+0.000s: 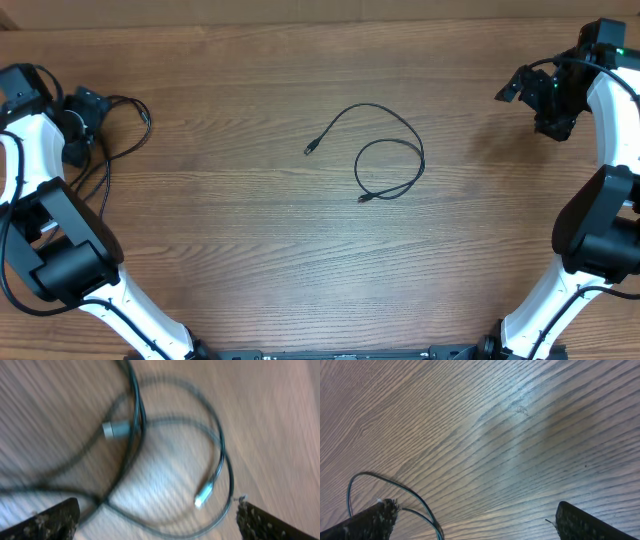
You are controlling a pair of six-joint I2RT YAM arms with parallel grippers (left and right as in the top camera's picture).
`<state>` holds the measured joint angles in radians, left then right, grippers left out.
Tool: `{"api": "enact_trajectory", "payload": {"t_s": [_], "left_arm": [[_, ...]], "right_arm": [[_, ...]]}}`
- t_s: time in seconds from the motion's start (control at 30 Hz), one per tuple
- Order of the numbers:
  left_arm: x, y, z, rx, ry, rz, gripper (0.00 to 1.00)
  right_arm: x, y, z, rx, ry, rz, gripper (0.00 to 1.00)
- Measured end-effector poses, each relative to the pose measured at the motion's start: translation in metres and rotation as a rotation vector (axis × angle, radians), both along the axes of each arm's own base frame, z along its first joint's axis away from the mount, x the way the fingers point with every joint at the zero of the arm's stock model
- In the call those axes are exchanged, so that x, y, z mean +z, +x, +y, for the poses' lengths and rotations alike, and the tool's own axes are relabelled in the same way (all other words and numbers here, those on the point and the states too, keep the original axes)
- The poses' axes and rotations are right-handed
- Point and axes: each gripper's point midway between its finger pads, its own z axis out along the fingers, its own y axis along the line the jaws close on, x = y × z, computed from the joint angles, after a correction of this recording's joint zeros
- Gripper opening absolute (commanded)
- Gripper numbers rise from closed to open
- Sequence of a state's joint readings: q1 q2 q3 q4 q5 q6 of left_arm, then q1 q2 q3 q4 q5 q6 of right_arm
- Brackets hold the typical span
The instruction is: Untangle cables
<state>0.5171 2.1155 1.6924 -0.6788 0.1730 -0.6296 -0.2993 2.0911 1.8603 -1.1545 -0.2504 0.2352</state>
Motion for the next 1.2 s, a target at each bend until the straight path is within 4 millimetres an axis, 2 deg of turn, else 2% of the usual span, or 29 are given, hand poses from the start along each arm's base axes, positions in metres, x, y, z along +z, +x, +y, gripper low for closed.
{"api": "enact_trajectory", "payload": {"t_s": [0.1,0.2,0.27,0.47,0.63,0.7,0.73,0.8,0.87,0.93,0.97,1.07,1.13,1.17,1.2], "left_arm": [[-0.007,-0.01,-0.028,-0.045,-0.089,0.058,1.0],[-0.016,-0.026,-0.068,-0.11,-0.174,0.161,1.0],[-0.017,-0.028,-0.089,-0.162,-0.192,0.191,0.98],[-0.018,-0.02,-0.148,-0.378,-0.17,0.215,0.76],[-0.018,-0.013,-0.204,-0.575,-0.133,0.216,0.66],[-0.017,-0.012,-0.227,-0.645,-0.12,0.212,0.54],[-0.017,-0.011,-0.238,-0.68,-0.111,0.207,0.44],[-0.016,-0.008,-0.259,-0.751,-0.091,0.194,0.35],[-0.015,-0.004,-0.282,-0.822,-0.067,0.169,0.2],[-0.014,-0.001,-0.304,-0.897,-0.042,0.142,0.12],[-0.013,0.0,-0.319,-0.943,-0.027,0.124,0.14],[-0.009,0.001,-0.36,-1.075,0.018,0.071,0.33],[-0.007,0.0,-0.386,-1.158,0.046,0.036,0.41],[-0.006,-0.002,-0.405,-1.207,0.079,0.017,0.42],[-0.006,-0.003,-0.412,-1.226,0.098,0.014,0.43]], "right_arm": [[0.0,0.0,0.0,-0.001,0.0,0.001,1.0],[0.0,0.0,0.0,0.0,0.0,0.0,1.0],[0.0,0.0,0.0,0.0,0.001,0.001,1.0],[0.0,0.0,0.0,0.0,0.0,0.0,1.0],[0.0,0.0,0.0,0.0,0.0,0.0,1.0],[0.0,0.0,0.0,-0.001,0.0,0.0,1.0],[0.0,0.0,0.0,0.0,0.0,0.001,1.0],[0.0,0.0,0.0,-0.001,0.0,0.0,1.0],[0.0,0.0,0.0,-0.001,0.0,0.001,1.0],[0.0,0.0,0.0,0.0,0.0,0.0,1.0],[0.0,0.0,0.0,0.0,0.0,0.001,1.0],[0.0,0.0,0.0,0.0,0.0,0.001,1.0],[0.0,0.0,0.0,0.0,0.0,0.0,1.0],[0.0,0.0,0.0,0.0,0.0,0.0,1.0],[0.0,0.0,0.0,-0.001,0.0,-0.001,1.0]]}}
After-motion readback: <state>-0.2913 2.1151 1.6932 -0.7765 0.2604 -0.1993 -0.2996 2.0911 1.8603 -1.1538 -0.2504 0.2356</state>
